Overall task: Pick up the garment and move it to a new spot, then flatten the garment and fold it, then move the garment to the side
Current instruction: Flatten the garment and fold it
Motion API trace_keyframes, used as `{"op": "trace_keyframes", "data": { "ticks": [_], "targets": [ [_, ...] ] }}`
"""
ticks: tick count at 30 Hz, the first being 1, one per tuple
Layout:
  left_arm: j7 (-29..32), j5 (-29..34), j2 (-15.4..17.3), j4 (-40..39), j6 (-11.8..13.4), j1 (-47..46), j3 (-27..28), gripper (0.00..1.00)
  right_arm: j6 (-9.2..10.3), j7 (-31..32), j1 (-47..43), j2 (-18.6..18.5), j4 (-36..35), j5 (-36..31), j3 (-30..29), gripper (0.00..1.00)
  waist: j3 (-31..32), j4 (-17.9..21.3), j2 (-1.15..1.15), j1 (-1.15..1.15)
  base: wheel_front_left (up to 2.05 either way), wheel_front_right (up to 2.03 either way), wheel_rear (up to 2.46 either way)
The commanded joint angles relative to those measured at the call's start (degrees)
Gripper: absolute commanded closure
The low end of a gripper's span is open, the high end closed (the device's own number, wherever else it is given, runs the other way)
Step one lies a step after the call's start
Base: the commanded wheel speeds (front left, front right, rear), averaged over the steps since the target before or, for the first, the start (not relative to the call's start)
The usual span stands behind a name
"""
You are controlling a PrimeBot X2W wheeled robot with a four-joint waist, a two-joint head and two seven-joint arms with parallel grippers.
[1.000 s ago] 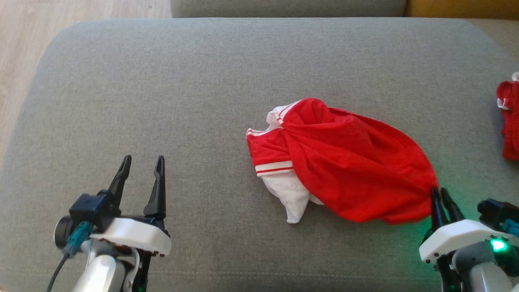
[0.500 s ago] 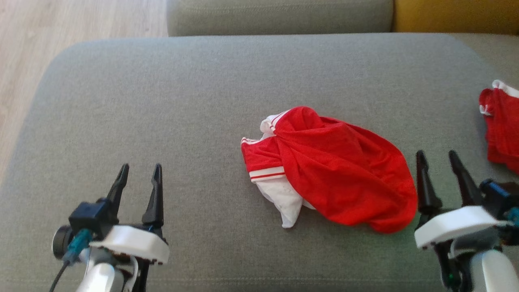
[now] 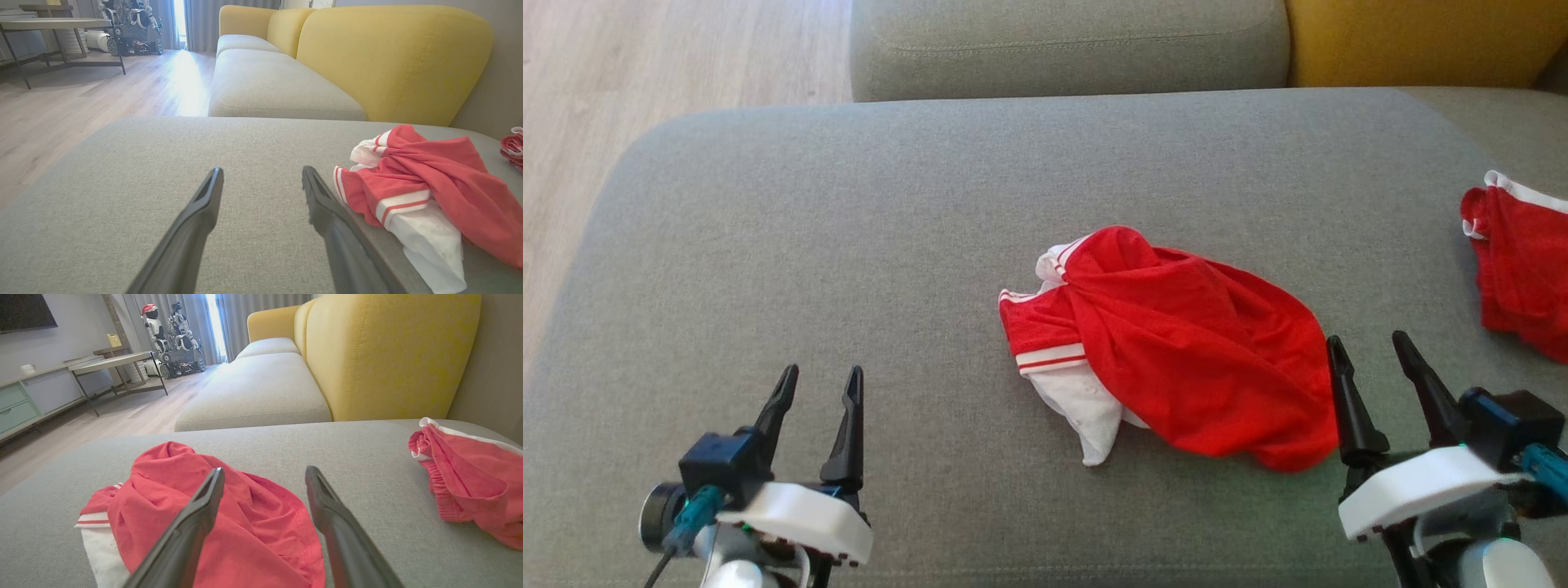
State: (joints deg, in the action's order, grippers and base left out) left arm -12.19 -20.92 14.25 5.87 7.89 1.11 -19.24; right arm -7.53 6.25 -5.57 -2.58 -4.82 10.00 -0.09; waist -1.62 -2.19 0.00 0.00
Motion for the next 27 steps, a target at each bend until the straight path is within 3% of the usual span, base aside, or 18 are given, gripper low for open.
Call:
{"op": "trace_keyframes", "data": {
  "ticks": [1,6,9,19,27],
  "targets": [
    [0.14,-0.54,1.13,-2.01,0.34,-1.67,2.21,0.0,0.04,0.45,1.07,-0.3,-2.31,-0.24,1.56,0.0,-0.03,0.07,0.0,0.0,0.0,0.0,0.0],
    [0.5,-0.75,1.09,-2.24,0.22,-1.9,1.84,0.0,0.04,0.69,1.22,-0.3,-2.27,-0.22,1.79,0.0,-0.15,0.03,0.0,0.0,0.0,0.0,0.0],
    [1.29,-1.53,1.09,-2.73,-1.24,-2.96,1.08,0.0,0.04,0.72,1.53,-0.3,-2.22,0.08,1.98,0.0,-0.81,-0.04,0.0,0.0,0.0,0.0,0.0],
    [12.7,-7.29,-2.01,0.26,-9.18,-14.43,-4.33,0.0,0.04,0.7,4.3,-0.3,-2.44,-0.33,3.44,0.0,-5.2,2.34,0.0,0.0,0.0,0.0,0.0],
    [18.9,-10.63,-3.88,8.37,-12.38,-20.68,-6.89,0.0,0.04,-0.25,5.42,-0.3,-1.21,0.96,3.86,0.0,-8.05,6.64,0.0,0.0,0.0,0.0,0.0]
  ]
}}
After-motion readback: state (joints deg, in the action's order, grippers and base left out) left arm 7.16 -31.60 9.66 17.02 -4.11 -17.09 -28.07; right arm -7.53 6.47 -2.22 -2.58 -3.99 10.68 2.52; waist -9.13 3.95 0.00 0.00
